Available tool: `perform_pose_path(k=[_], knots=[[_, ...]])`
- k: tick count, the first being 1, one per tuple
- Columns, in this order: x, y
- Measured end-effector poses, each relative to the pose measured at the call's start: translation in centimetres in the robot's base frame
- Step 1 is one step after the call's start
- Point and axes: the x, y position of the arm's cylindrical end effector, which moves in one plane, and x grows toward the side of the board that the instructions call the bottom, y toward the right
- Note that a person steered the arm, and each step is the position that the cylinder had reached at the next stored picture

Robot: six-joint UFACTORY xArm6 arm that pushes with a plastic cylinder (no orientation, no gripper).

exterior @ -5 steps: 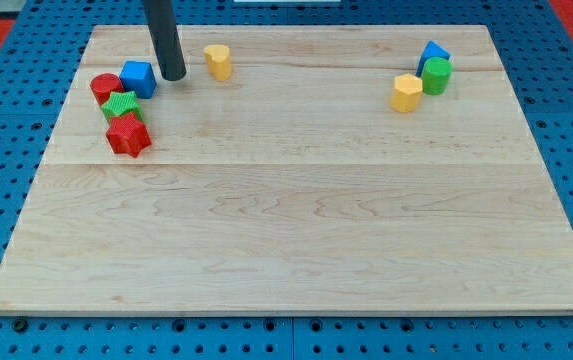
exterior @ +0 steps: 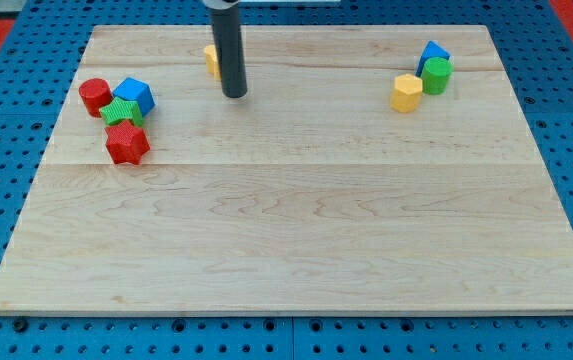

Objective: Move yellow heart into red circle

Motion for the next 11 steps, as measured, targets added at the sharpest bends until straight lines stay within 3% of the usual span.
perform_pose_path(k=[1, 2, 3, 4, 5, 6, 7, 10, 11], knots=[[-3.9, 0.0], [-4.6, -1.1], [-4.0, -6.9], [-5.6, -6.7], [-9.9, -6.0], [-7.7, -9.9], [-4.5, -10.3], [-3.6, -9.2], [-3.3, -12.3]])
